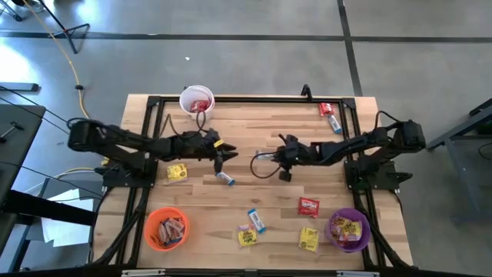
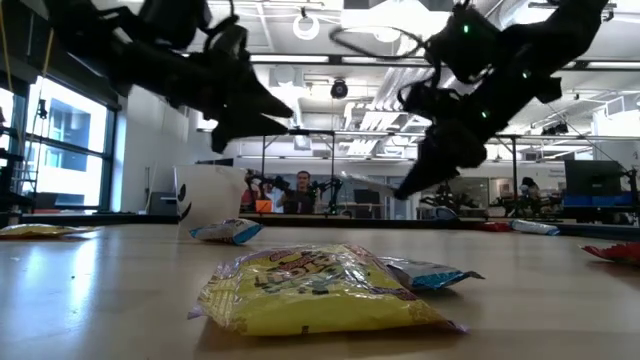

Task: Sort candy
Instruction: Put the white candy into the orange bucket

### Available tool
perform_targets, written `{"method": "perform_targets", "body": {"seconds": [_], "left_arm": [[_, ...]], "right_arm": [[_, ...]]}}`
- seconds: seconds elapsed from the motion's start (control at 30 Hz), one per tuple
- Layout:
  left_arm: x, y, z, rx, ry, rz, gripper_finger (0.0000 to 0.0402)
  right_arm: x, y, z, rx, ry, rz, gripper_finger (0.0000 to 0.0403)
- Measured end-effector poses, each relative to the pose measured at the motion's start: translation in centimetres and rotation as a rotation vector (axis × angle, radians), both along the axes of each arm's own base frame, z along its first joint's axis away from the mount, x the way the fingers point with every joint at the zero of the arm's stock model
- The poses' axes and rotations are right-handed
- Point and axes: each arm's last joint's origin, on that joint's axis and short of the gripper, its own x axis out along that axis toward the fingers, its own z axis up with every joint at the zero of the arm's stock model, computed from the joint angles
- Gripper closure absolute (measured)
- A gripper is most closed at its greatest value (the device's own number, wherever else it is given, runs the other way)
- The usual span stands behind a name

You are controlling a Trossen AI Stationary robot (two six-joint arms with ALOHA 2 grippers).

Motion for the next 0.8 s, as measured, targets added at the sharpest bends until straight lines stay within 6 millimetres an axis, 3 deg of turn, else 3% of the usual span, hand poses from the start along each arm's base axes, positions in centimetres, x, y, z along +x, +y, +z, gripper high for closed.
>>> {"method": "perform_targets", "body": {"seconds": [0.33,0.6,0.8], "left_arm": [[4.0,1.1,-1.3,-0.081,0.033,-0.002,0.0197],[5.0,1.5,-2.5,-0.167,0.057,-0.017,0.0192],[5.7,1.5,-2.0,-0.156,-0.052,-0.047,0.0192]], "right_arm": [[1.5,1.5,2.0,-0.103,-0.055,0.077,0.0363],[1.7,2.2,2.5,-0.175,-0.087,0.070,0.0363],[1.8,2.1,2.6,-0.190,-0.099,0.059,0.0363]]}}
